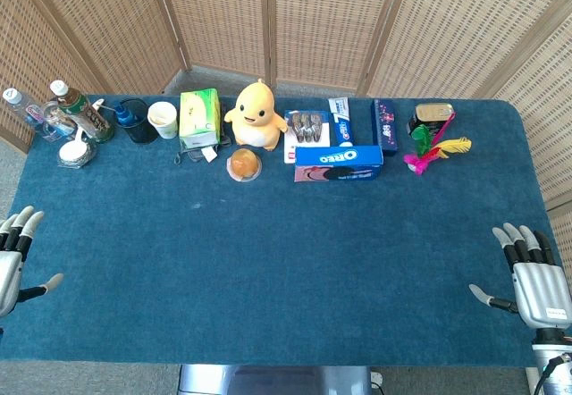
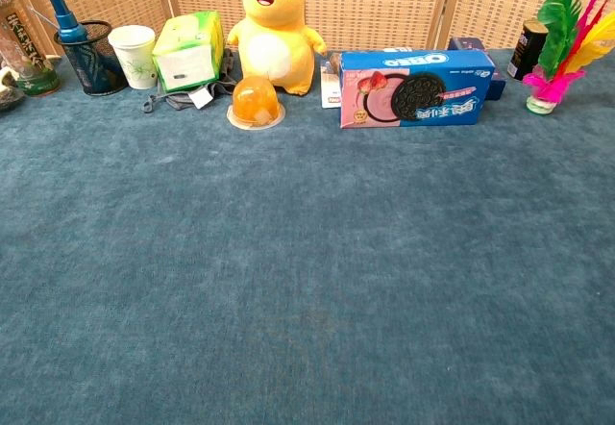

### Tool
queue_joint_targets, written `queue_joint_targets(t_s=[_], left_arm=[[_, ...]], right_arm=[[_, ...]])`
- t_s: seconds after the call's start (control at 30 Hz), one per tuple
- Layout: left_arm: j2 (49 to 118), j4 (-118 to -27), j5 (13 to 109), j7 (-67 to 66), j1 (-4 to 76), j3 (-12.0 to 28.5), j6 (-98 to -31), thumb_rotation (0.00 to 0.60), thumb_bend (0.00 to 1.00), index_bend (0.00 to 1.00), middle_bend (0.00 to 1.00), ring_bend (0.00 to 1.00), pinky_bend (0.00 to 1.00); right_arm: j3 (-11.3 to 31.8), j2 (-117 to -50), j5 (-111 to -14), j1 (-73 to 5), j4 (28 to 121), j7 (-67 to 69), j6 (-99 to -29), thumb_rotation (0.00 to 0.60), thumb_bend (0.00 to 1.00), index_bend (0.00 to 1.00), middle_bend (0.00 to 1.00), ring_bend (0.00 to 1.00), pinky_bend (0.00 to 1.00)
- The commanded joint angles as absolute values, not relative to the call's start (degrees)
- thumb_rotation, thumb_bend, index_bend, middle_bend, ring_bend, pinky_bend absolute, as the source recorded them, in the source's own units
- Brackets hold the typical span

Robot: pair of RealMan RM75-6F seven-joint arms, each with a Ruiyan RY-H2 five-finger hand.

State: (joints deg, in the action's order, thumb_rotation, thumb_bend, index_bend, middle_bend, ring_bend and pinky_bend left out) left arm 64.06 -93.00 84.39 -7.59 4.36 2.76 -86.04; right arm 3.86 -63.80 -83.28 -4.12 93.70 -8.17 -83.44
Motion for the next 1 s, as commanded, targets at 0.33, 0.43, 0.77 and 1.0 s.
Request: queue_joint_targets(t_s=[0.33, 0.43, 0.77, 1.0], left_arm=[[64.74, -92.22, 85.39, -8.02, 4.39, 3.13, -87.33, 0.556, 0.04, 0.00, 0.00, 0.00, 0.34], [65.79, -91.22, 86.95, -8.77, 4.73, 3.47, -88.58, 0.588, 0.05, 0.00, 0.00, 0.00, 0.49], [68.28, -94.03, 96.37, -19.62, 10.15, 2.32, -85.23, 0.599, 0.06, 0.00, 0.00, 0.00, 0.59], [71.62, -97.63, 104.39, -30.10, 16.63, 0.79, -76.69, 0.600, 0.25, 0.00, 0.00, 0.00, 0.59]], right_arm=[[3.52, -63.61, -83.62, -4.26, 93.89, -7.91, -82.98, 0.383, 0.00, 0.00, 0.00, 0.00, 0.03], [3.58, -63.66, -83.54, -4.24, 93.94, -8.00, -83.07, 0.379, 0.00, 0.00, 0.00, 0.00, 0.04], [4.09, -64.04, -81.84, -4.47, 93.45, -8.84, -82.35, 0.381, 0.00, 0.00, 0.00, 0.00, 0.04], [4.57, -63.83, -80.97, -4.37, 93.20, -8.45, -82.52, 0.382, 0.00, 0.00, 0.00, 0.00, 0.04]])
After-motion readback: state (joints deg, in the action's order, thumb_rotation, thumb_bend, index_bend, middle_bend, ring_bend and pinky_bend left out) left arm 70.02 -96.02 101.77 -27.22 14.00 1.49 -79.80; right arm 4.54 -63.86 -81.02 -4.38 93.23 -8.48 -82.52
